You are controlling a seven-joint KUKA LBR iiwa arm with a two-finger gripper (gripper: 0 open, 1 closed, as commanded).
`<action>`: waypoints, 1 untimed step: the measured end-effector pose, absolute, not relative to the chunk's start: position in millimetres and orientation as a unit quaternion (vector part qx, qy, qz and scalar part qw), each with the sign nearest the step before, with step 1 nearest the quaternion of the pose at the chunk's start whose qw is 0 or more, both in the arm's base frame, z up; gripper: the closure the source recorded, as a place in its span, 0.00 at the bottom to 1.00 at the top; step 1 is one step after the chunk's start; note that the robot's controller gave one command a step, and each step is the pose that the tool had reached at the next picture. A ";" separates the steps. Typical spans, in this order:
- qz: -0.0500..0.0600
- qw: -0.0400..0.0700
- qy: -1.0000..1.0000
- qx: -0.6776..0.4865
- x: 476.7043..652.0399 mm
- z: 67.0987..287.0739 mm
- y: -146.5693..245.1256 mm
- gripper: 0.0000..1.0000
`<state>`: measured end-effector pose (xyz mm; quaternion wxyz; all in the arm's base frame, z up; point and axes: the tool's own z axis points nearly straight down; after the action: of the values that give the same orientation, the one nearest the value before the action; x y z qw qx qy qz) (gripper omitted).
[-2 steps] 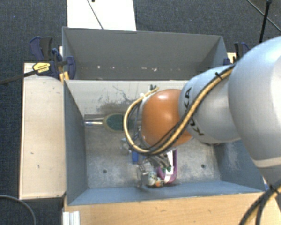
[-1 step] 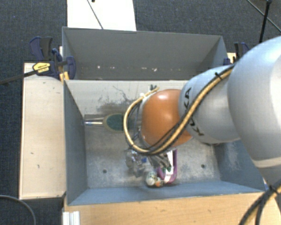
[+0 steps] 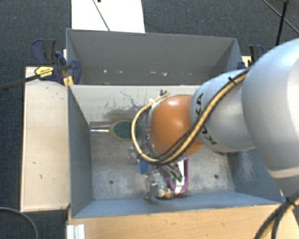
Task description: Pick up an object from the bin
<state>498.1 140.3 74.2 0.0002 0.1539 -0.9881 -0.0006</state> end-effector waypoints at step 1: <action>-0.001 0.000 -0.988 0.152 498.1 74.2 140.3 1.00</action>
Offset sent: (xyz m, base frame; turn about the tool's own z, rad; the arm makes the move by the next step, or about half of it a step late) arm 0.0000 0.0000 0.0000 0.0000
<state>498.1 140.3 74.2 0.0002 0.1521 -0.9884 -0.0007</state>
